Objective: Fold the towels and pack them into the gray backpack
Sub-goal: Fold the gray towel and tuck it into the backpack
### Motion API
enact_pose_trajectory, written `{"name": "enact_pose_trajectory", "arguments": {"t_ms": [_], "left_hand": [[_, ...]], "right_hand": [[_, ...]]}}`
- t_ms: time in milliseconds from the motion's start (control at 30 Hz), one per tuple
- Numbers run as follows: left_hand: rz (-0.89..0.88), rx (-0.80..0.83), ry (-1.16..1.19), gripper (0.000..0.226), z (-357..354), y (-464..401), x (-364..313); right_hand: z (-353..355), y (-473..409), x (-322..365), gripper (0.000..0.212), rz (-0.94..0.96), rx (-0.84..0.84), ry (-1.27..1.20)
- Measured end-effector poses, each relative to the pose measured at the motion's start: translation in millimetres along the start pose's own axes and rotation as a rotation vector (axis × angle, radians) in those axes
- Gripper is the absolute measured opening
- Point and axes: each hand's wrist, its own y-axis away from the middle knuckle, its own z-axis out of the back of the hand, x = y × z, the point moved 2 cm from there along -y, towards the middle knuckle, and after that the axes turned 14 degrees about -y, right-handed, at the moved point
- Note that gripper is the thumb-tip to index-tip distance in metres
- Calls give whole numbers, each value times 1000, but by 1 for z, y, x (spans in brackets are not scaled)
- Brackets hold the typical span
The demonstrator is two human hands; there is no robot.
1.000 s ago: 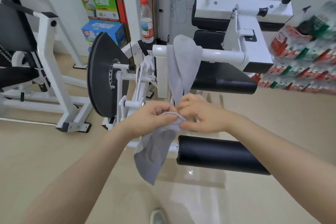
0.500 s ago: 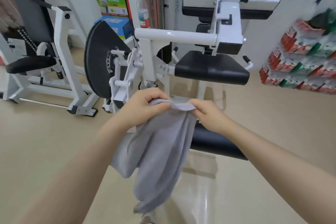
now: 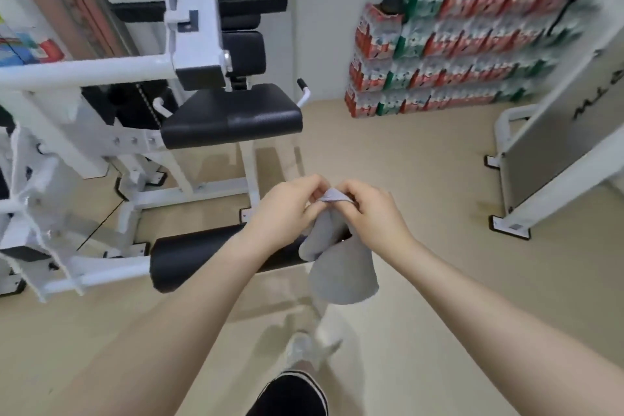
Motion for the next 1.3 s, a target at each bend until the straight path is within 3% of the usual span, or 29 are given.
{"name": "enact_pose_trajectory", "arguments": {"t_ms": [133,367,433,567,733,900,967,1167,1300], "left_hand": [[-144,35,-3,17,-21,-61,-21],[-255,-28,82,18,-51,-189,-32],[-161,-71,116,19,-55,-231,-27],[29,-95,226,17,-68,-308,-7],[121,33,365,11,-99,-380,-4],[135,28,368,12,-130,-460,-28],[174,-4,378,13,-144,-499,-43],[423,-144,690,25,-190,-648,-95],[597,-262,824,25,-213,-744,-120]], "right_hand": [[48,-18,-42,13,-114,-8,-97],[126,-82,-126,28,-218,-54,50],[147,-111,-139,31,-228,-124,66],[187,-166,-164,10,-280,-259,13],[226,-227,-193,10,-310,-341,-48],[279,-283,-237,15,-283,-376,-104],[306,-309,-259,18,-270,-359,-120],[419,-397,-344,5,-311,-188,62],[503,-449,-394,15,-352,-175,96]]}}
